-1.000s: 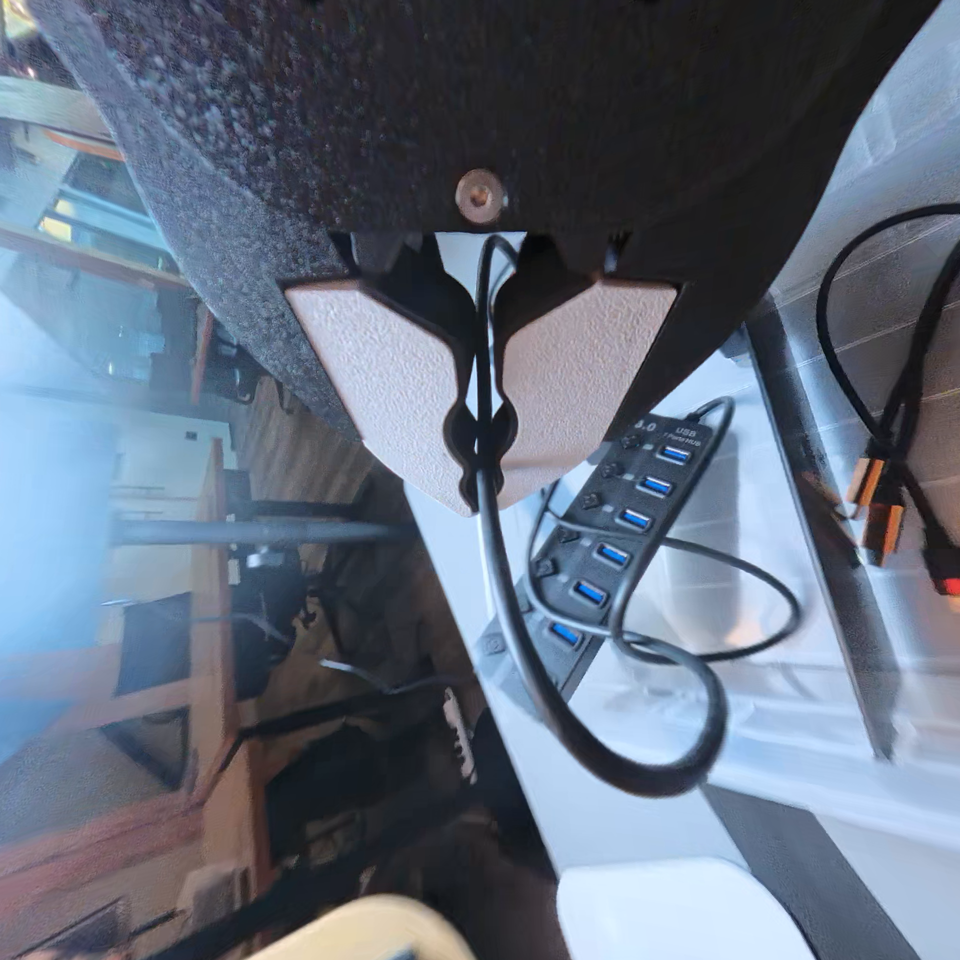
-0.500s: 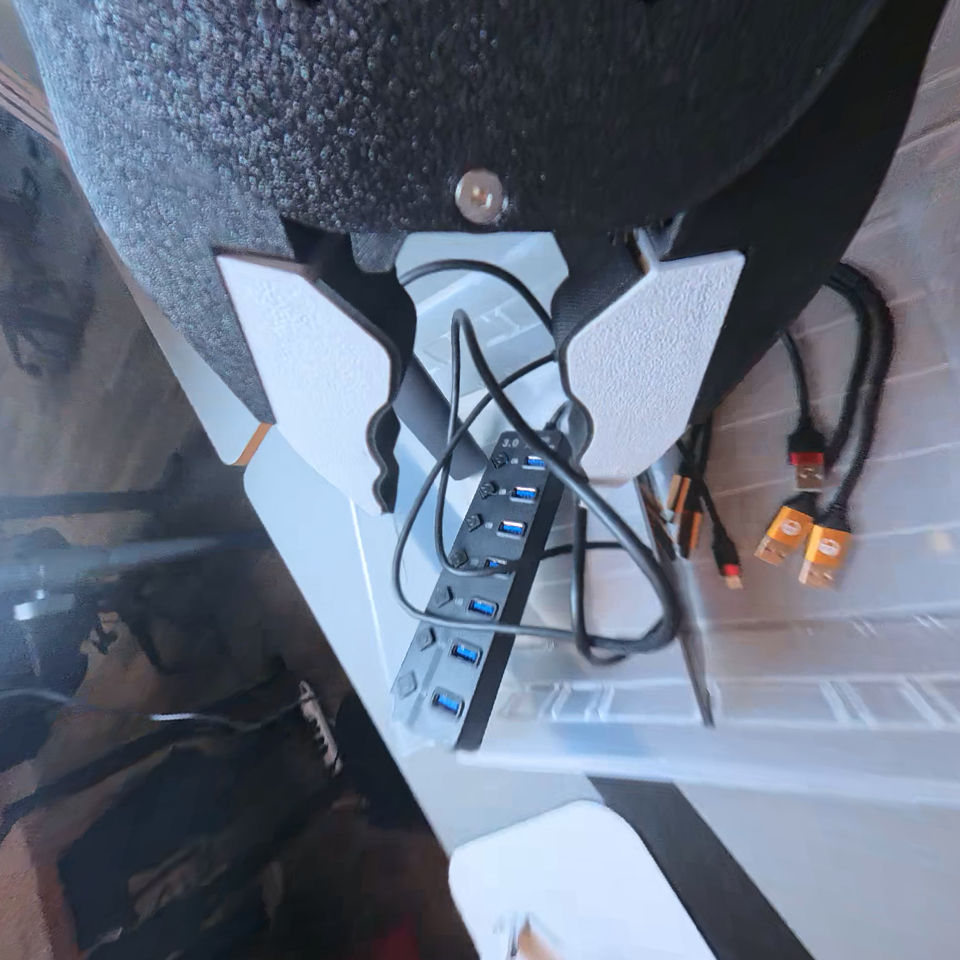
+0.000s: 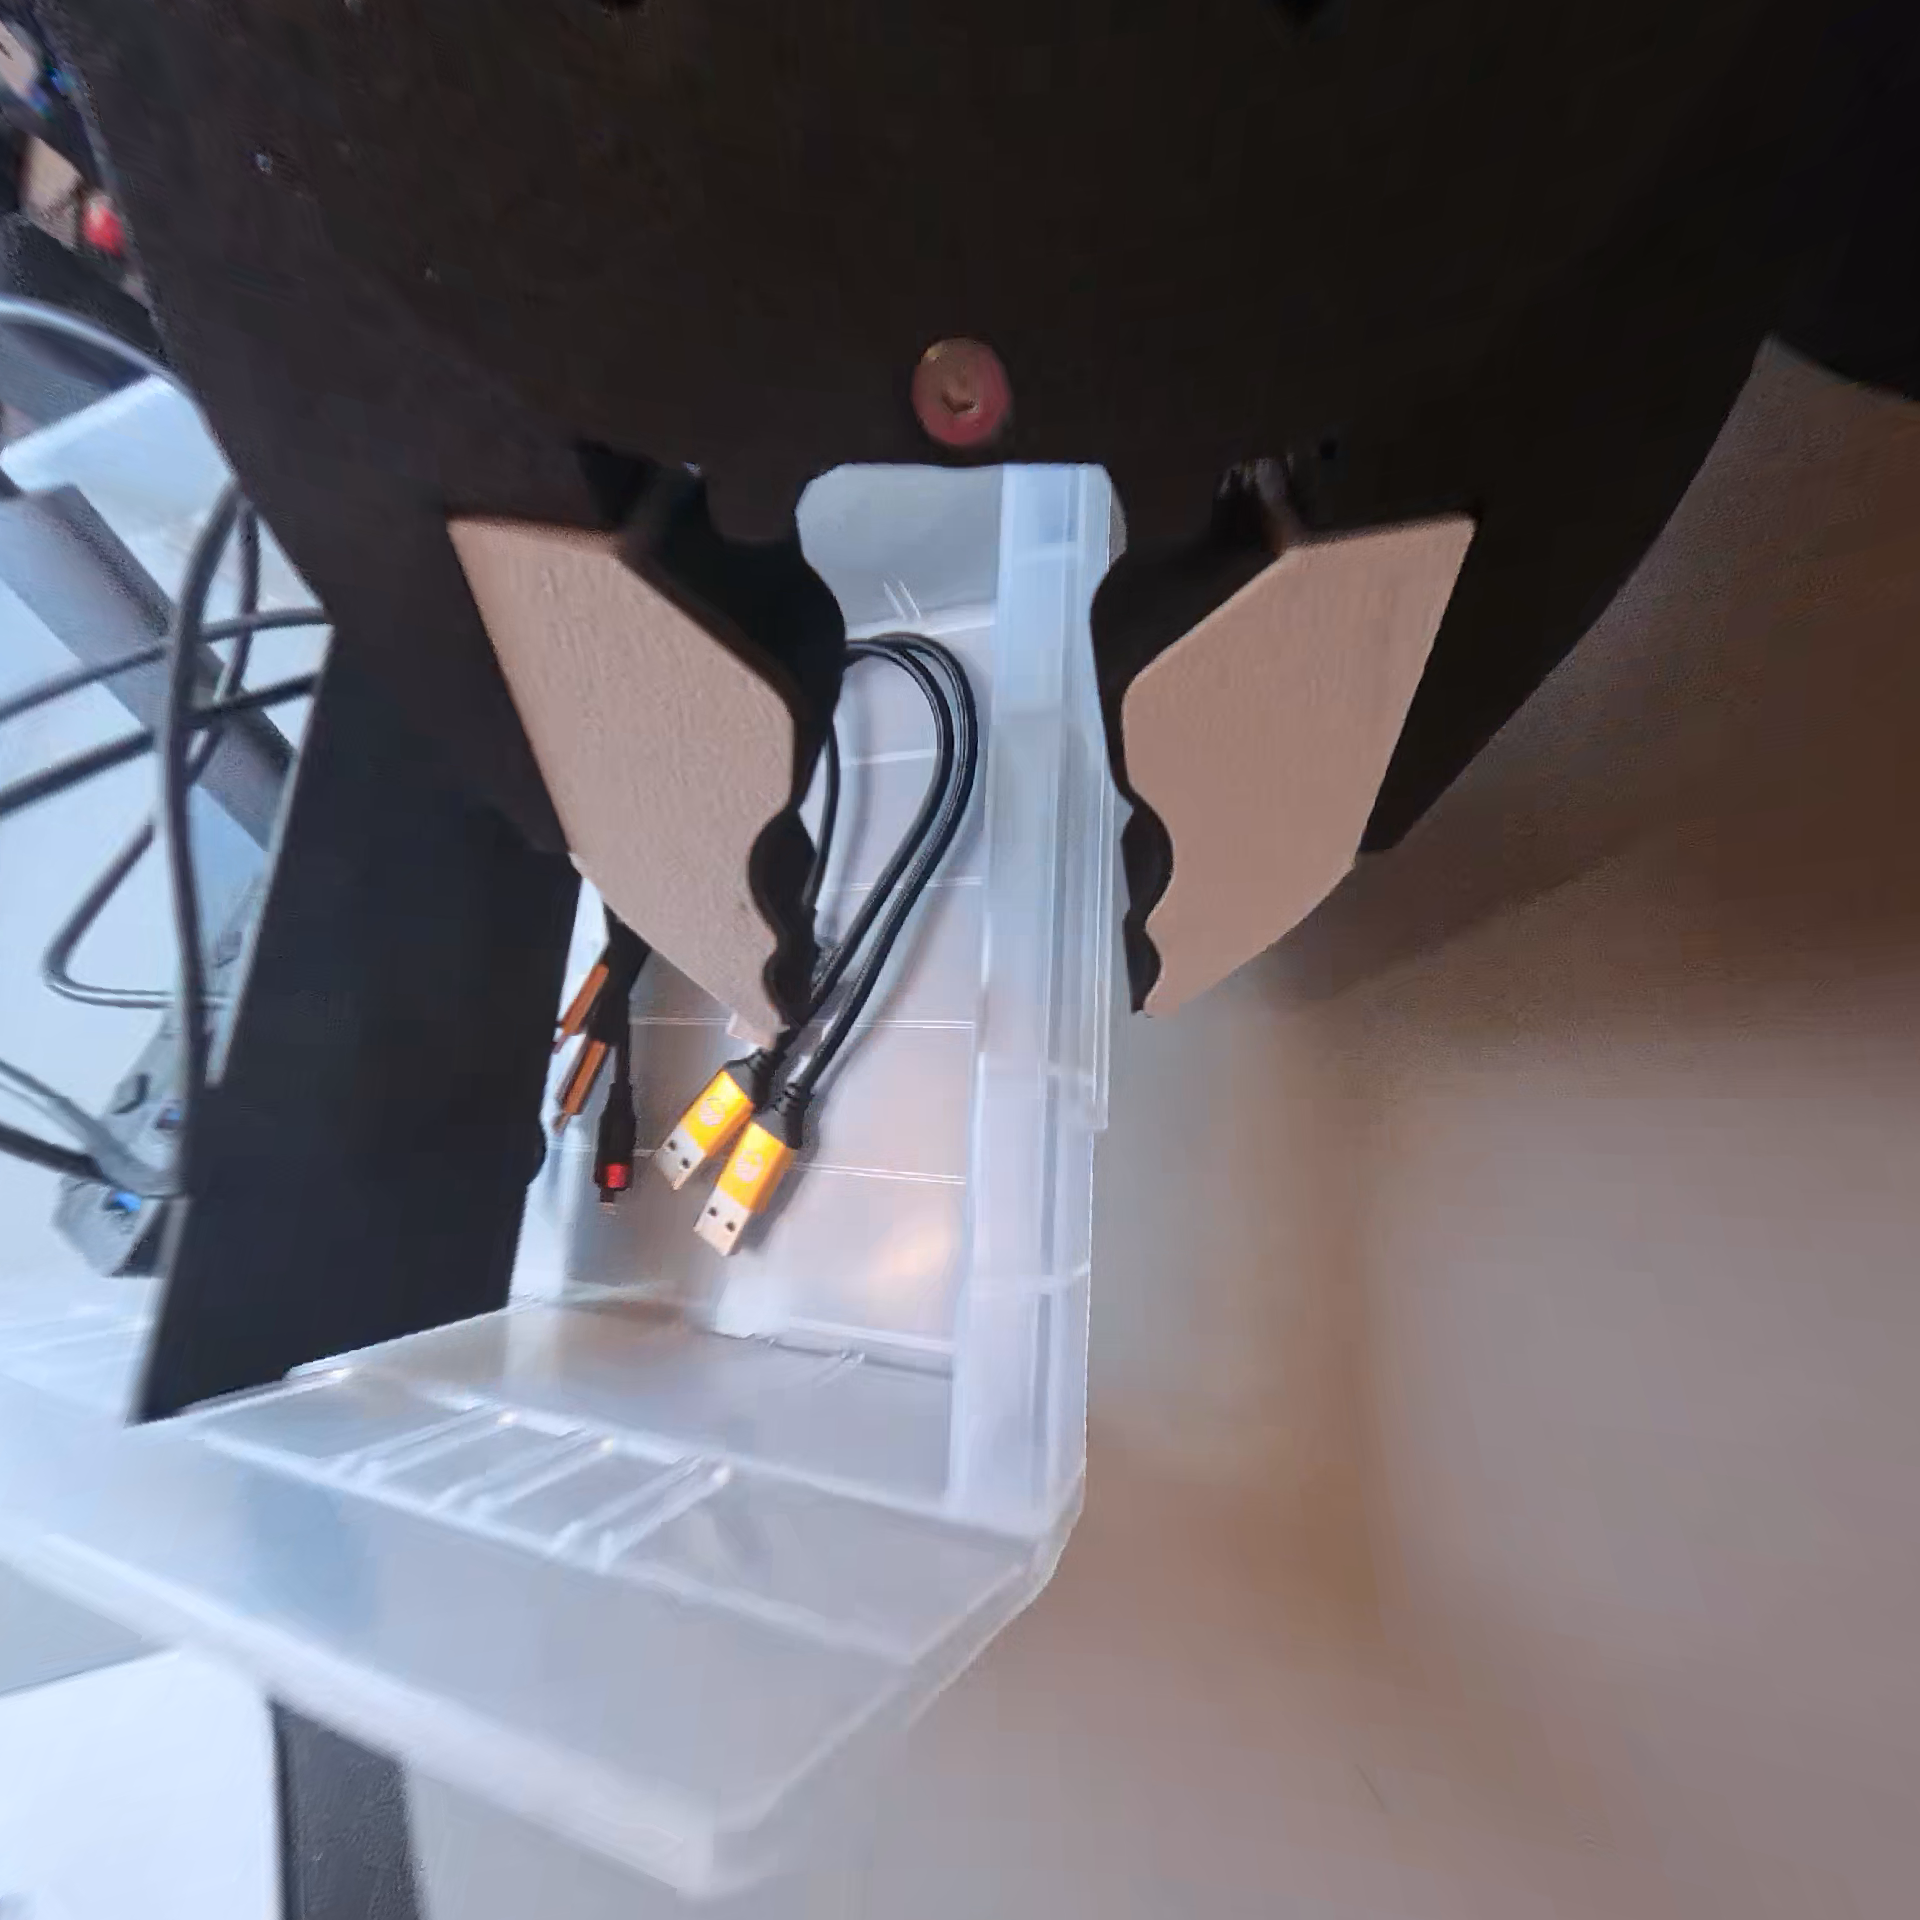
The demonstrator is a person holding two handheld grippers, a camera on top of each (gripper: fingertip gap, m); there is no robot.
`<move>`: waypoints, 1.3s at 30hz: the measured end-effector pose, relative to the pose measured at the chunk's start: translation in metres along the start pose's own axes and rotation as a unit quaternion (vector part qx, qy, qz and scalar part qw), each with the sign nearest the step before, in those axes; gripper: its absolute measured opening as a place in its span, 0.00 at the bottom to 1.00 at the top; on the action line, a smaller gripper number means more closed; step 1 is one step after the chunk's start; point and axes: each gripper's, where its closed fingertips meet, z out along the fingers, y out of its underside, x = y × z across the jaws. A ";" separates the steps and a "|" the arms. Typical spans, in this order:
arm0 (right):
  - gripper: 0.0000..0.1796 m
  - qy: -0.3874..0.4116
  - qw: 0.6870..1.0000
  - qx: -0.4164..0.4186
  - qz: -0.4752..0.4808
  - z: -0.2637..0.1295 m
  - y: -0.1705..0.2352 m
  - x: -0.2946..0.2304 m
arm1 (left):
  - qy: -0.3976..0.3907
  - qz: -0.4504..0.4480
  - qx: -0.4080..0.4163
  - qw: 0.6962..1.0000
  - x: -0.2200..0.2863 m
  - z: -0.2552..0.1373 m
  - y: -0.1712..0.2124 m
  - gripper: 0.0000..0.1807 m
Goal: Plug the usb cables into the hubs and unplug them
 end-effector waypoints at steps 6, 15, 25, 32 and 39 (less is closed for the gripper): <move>0.17 0.035 0.996 -0.027 -0.077 0.021 -0.012 -0.016 | -0.146 0.105 -0.005 0.984 -0.019 0.026 -0.003 0.17; 0.17 0.031 0.987 0.052 -0.151 -0.012 -0.021 -0.104 | -0.111 0.203 0.087 0.969 0.049 0.032 -0.078 0.17; 0.17 0.031 0.973 0.196 -0.121 -0.070 -0.042 -0.196 | -0.084 0.299 0.157 0.937 0.129 0.028 -0.145 0.17; 0.17 0.121 0.896 0.386 0.185 -0.171 -0.004 -0.136 | -0.013 0.152 0.257 0.954 0.141 -0.032 -0.133 0.20; 0.33 0.133 0.836 0.350 0.402 -0.144 0.085 -0.113 | 0.182 -0.079 0.392 0.898 0.224 -0.099 -0.129 0.30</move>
